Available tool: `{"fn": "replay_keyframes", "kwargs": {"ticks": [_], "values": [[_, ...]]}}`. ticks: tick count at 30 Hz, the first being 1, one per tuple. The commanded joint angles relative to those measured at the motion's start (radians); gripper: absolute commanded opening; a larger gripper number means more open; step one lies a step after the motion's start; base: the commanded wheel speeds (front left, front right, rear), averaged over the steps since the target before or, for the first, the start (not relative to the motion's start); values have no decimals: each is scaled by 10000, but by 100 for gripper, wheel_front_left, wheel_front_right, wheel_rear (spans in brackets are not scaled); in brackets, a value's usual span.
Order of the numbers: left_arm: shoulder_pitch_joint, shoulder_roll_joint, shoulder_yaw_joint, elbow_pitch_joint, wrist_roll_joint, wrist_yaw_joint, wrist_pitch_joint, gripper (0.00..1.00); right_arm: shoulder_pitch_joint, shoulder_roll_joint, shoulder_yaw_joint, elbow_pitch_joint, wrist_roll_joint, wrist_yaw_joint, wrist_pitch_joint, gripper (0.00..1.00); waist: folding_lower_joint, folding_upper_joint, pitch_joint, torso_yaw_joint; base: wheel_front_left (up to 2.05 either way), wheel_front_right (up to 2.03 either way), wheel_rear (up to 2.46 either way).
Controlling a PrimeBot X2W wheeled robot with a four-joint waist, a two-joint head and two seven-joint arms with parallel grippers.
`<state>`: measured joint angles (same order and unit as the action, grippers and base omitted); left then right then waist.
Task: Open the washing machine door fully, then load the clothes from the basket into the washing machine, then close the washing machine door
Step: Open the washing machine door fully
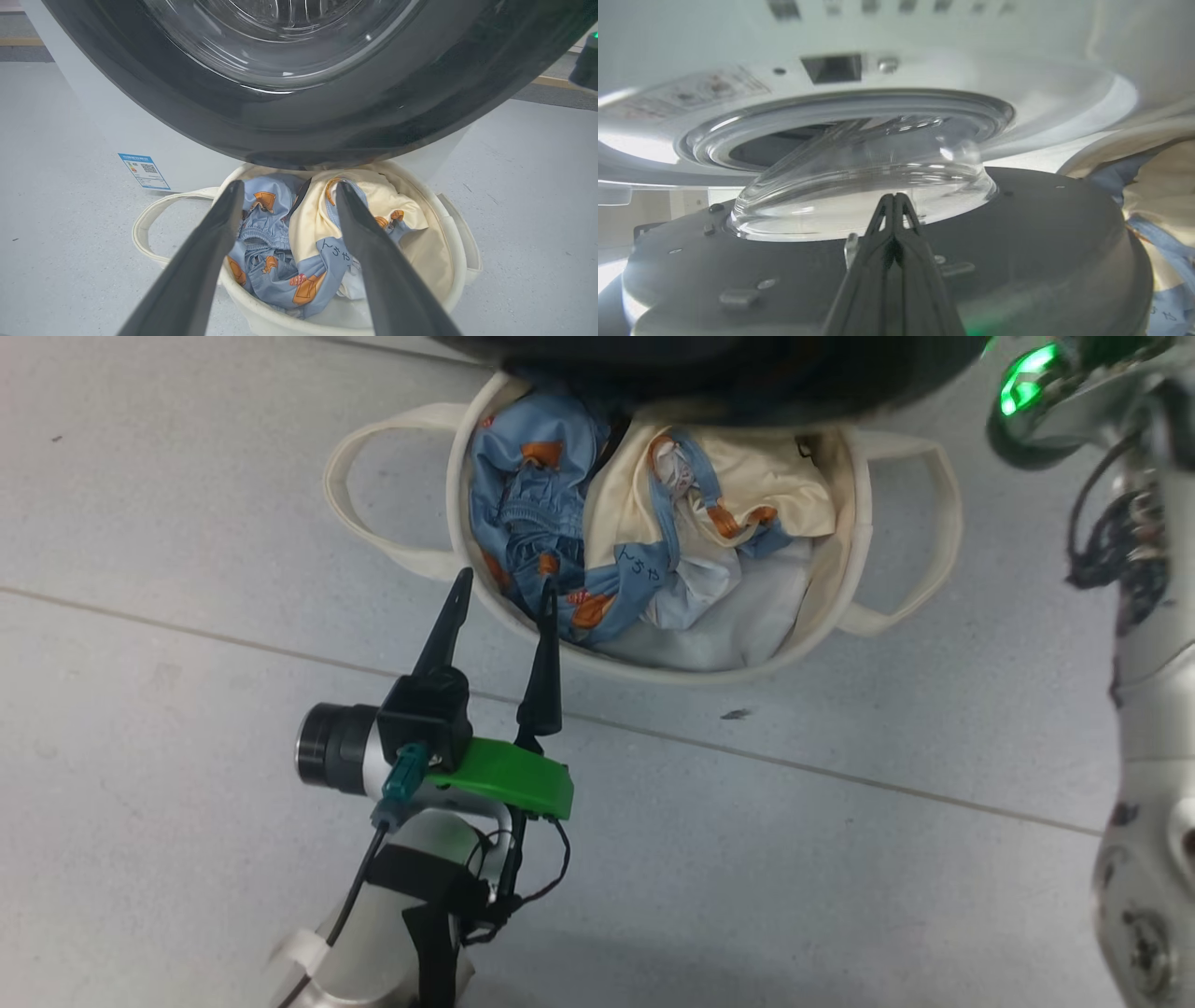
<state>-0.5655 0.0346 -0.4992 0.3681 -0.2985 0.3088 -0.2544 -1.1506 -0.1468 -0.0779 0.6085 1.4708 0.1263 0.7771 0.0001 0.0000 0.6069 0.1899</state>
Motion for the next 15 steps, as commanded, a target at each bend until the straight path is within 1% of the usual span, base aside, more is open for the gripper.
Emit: {"fn": "replay_keyframes", "kwargs": {"ticks": [1,11,14,15], "values": [[44,156,255,-312,-29,95,-74,100,314,457,314,-554,-64,44,204,0,-1,0,-160,4,0,0,0],[431,156,322,-194,-107,5,-74,100,2658,766,694,-1395,-133,44,415,0,-1,0,-1325,-23,0,0,0],[612,156,373,-146,-150,-29,-74,100,3294,864,809,-1572,112,44,457,0,-1,0,-1714,-3,0,0,0],[746,156,413,-83,-170,-44,-74,100,3680,906,1015,-1712,185,44,450,0,-1,0,-1948,17,0,0,0]]}}
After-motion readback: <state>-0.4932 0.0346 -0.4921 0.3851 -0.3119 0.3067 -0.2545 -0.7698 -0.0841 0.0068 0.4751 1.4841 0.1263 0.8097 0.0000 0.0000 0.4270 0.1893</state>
